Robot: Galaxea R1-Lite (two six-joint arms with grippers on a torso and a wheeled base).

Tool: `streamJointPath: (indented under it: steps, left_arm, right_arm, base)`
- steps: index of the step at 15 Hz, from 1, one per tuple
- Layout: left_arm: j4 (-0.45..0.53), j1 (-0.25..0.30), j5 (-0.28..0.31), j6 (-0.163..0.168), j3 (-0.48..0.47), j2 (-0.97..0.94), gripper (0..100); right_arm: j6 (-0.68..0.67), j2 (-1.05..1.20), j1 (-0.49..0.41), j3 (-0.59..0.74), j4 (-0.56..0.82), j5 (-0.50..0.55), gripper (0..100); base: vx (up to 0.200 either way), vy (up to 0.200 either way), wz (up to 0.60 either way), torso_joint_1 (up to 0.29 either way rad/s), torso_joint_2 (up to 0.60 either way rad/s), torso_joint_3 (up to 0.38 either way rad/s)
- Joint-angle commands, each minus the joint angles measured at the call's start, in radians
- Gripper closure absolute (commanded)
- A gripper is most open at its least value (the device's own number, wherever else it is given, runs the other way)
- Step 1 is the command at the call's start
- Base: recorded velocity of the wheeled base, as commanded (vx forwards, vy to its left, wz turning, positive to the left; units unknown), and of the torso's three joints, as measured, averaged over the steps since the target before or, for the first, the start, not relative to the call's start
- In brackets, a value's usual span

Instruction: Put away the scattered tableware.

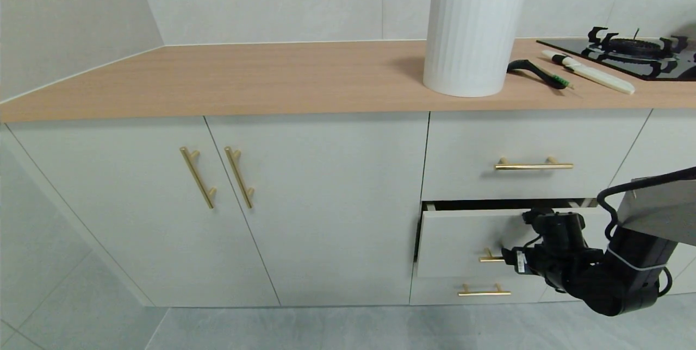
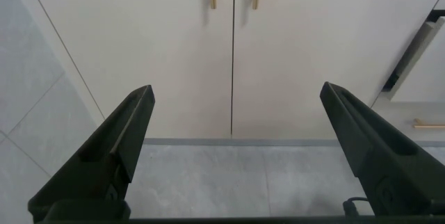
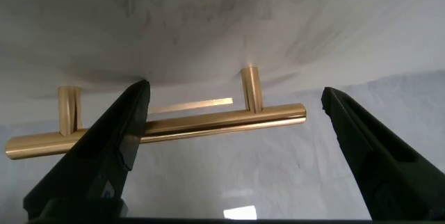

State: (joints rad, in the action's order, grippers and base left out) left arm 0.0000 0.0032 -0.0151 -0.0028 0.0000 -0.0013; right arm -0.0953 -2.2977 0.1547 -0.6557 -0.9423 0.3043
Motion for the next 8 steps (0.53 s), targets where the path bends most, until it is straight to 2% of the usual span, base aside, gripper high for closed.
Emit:
streamJointPath:
  steps: [1, 2, 7, 8]
  left_arm:
    - [0.000, 0.000, 0.000, 0.000, 0.000, 0.001, 0]
    - [0.000, 0.000, 0.000, 0.000, 0.000, 0.001, 0]
    - [0.000, 0.000, 0.000, 0.000, 0.000, 0.001, 0]
    - [0.000, 0.000, 0.000, 0.000, 0.000, 0.001, 0]
  right_arm:
    - [0.002, 0.053, 0.000, 0.007, 0.045, -0.016, 0]
    - [0.002, 0.067, 0.000, 0.007, 0.066, -0.027, 0]
    - [0.014, 0.300, -0.003, 0.007, 0.441, -0.129, 0]
    - [0.068, 0.406, -0.003, 0.002, 0.596, -0.131, 0]
  base:
    - [0.000, 0.000, 0.00, 0.000, 0.00, 0.000]
    - [0.000, 0.000, 0.00, 0.000, 0.00, 0.000]
    - [0.000, 0.000, 0.00, 0.000, 0.00, 0.000]
    - [0.000, 0.000, 0.00, 0.000, 0.00, 0.000]
